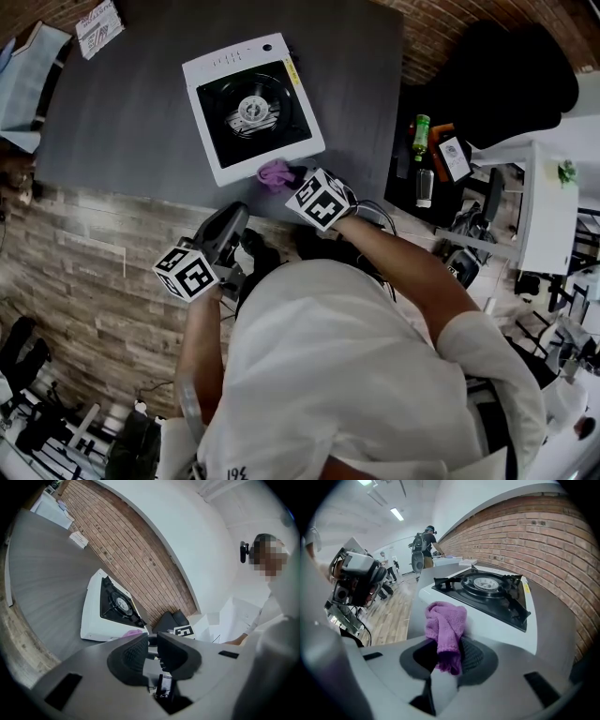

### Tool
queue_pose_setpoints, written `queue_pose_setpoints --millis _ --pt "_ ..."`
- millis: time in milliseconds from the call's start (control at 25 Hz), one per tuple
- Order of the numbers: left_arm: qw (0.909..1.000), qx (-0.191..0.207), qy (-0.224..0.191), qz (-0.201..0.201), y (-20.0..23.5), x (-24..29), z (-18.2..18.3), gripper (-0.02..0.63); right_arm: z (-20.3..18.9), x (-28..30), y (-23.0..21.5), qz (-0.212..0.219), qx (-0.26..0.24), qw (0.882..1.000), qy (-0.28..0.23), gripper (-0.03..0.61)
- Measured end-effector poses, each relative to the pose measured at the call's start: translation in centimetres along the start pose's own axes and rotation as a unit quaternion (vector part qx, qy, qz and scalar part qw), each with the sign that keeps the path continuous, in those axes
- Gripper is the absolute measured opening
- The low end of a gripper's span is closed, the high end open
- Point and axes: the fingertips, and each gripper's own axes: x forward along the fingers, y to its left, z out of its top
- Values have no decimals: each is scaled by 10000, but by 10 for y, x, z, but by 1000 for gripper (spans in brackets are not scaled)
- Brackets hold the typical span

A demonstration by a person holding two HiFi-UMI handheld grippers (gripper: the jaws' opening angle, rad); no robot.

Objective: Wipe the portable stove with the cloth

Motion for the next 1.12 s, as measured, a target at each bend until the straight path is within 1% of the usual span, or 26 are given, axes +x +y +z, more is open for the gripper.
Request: queue_pose_setpoints --millis 400,560,880,1120 --pt "9998 12 149 -122 -9 29 -5 66 -22 -17 -31 -252 241 9994 -21 104" --pt "9996 42 221 -168 -15 42 -9 66 -30 -23 -41 -278 345 9990 -53 104" --pt "9991 131 376 -137 -28 64 -17 66 -47 -37 -62 -340 530 9979 -147 104" --pt "9990 216 380 -67 -36 74 -20 66 -57 -45 -75 -365 531 9977 -191 104"
